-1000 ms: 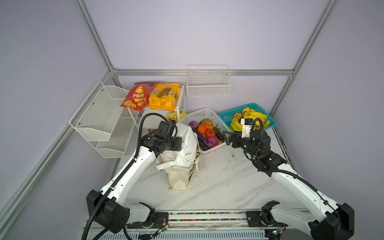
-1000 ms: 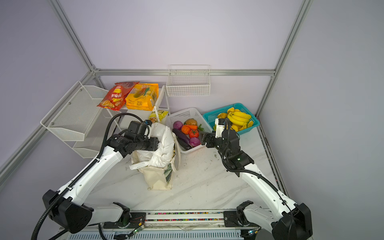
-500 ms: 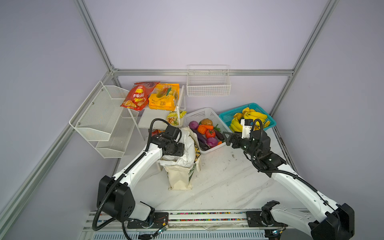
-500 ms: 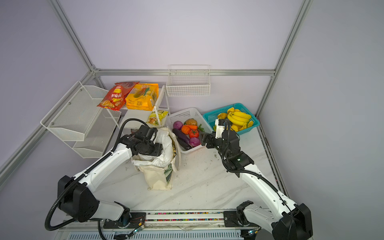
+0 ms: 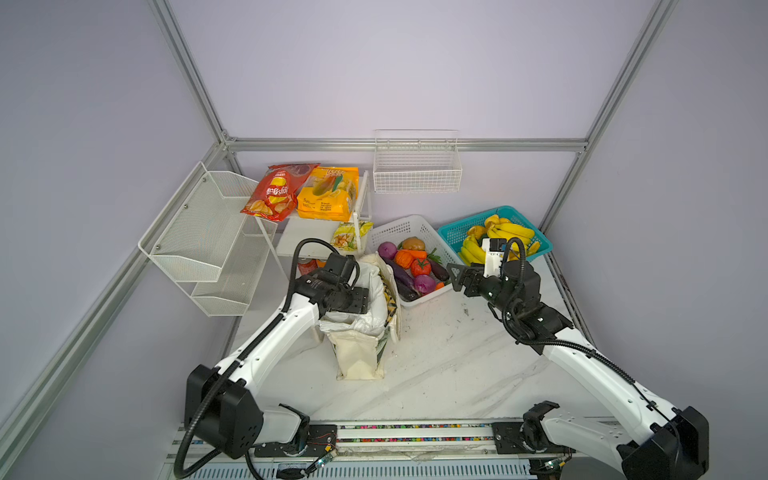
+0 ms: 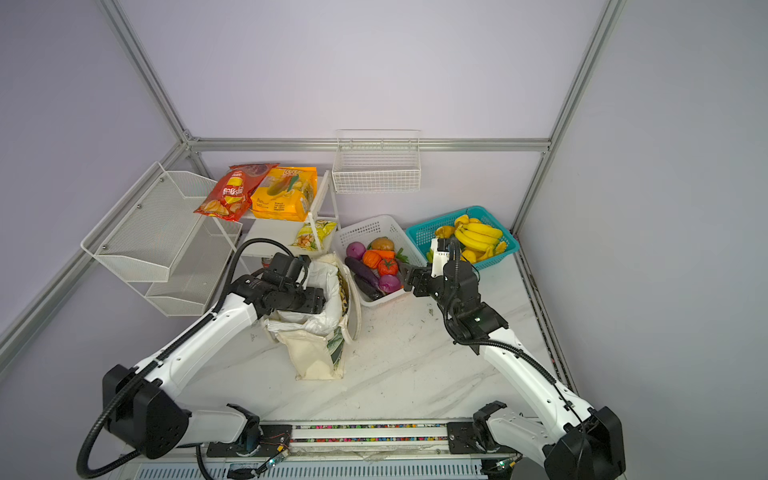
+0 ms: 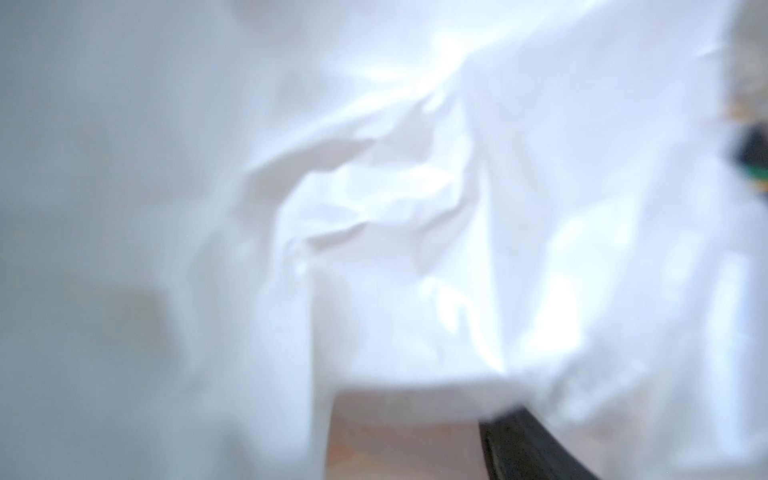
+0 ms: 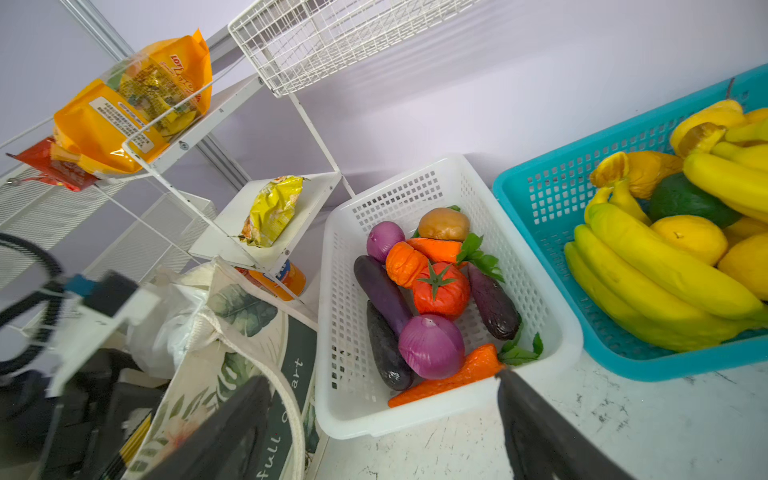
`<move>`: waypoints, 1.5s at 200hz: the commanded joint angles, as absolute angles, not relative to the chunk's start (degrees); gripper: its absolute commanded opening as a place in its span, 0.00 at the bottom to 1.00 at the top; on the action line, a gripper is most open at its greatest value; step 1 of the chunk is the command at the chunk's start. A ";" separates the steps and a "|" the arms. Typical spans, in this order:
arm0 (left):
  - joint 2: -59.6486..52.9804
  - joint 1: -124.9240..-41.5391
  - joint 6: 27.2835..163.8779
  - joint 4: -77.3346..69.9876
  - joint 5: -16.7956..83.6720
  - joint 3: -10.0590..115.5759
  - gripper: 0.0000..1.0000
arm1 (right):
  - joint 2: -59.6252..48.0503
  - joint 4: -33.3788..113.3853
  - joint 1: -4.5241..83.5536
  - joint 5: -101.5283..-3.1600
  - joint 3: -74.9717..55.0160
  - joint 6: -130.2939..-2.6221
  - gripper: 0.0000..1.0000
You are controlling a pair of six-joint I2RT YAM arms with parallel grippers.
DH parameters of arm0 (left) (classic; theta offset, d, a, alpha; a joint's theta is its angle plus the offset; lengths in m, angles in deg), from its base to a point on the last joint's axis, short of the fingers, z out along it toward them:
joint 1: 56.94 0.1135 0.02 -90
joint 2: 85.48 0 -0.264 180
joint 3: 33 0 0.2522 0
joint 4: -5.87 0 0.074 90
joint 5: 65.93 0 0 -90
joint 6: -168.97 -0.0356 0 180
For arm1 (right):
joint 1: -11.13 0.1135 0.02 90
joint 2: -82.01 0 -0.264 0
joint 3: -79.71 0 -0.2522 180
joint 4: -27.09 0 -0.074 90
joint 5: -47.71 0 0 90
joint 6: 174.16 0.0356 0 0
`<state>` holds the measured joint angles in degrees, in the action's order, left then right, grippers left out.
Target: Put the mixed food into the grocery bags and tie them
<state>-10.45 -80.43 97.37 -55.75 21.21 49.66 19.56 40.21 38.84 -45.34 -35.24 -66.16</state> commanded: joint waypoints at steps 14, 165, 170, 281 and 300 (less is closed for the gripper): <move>-19.80 -80.23 94.56 -47.51 16.68 55.20 0.82 | 21.04 44.10 39.14 -37.20 -31.32 -70.74 0.88; -33.80 -54.74 98.83 -8.23 -2.62 18.83 0.98 | 12.69 32.02 29.41 -18.18 -39.71 -76.00 0.97; -33.23 -53.97 98.80 -7.22 -2.05 17.80 0.98 | 12.47 30.44 28.63 -18.88 -40.81 -75.98 0.97; -11.73 -50.00 90.33 24.06 17.97 5.37 1.00 | -2.75 -5.38 25.37 -19.26 -54.88 -88.39 0.97; -7.03 -49.82 88.34 29.86 21.61 5.24 1.00 | -5.71 -10.79 25.04 -19.30 -55.91 -89.95 0.97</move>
<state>-10.58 -50.46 91.84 15.70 14.59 7.00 -3.11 3.29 25.37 -19.05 -54.61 -85.81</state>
